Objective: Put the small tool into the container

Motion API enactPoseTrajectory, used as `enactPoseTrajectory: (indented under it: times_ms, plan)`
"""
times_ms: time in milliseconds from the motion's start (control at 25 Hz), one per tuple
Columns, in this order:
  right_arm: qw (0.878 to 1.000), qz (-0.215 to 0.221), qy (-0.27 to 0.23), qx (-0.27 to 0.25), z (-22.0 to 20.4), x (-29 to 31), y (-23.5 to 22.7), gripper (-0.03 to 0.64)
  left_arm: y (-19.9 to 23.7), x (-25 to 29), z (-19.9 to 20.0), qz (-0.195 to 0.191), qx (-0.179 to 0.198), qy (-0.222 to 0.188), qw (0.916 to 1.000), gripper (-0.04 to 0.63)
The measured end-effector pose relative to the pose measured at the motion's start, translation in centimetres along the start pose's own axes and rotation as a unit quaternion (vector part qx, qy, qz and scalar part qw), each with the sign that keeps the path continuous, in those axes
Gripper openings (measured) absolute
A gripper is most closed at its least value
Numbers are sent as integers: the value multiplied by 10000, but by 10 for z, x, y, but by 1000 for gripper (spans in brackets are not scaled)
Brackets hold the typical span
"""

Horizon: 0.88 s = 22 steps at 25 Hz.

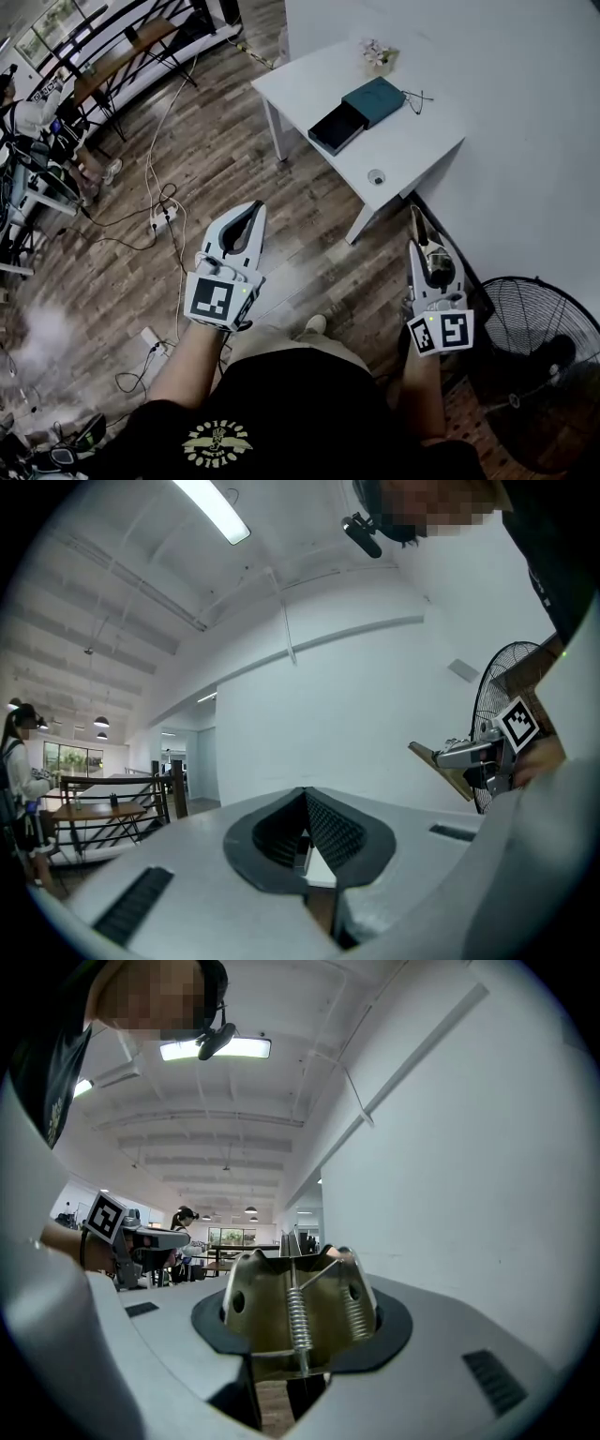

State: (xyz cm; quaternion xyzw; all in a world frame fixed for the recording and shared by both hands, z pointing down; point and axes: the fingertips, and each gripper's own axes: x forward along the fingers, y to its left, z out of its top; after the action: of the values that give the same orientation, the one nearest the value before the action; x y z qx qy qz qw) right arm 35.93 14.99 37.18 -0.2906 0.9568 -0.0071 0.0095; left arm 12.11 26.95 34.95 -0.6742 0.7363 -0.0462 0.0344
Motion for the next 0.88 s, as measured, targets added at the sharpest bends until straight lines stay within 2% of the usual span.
enactPoseTrajectory:
  times_ms: [160,440,680,880]
  plan:
    - [9999,39,145,78,-9,5,-7,176,-1,3,-4,42,72,83,9999,6]
    - [9998,87,188,79,-16,34,-13,176,15,18,-21,104,-16,151,9998,6]
    - [9997,100,217,35,-13,62,-16,176,29,45,-22,34,-37,302,9995,6]
    - [9996,82,259,51,-15,79,-17,176,33,64,-20,-160,-116,205,9996,6]
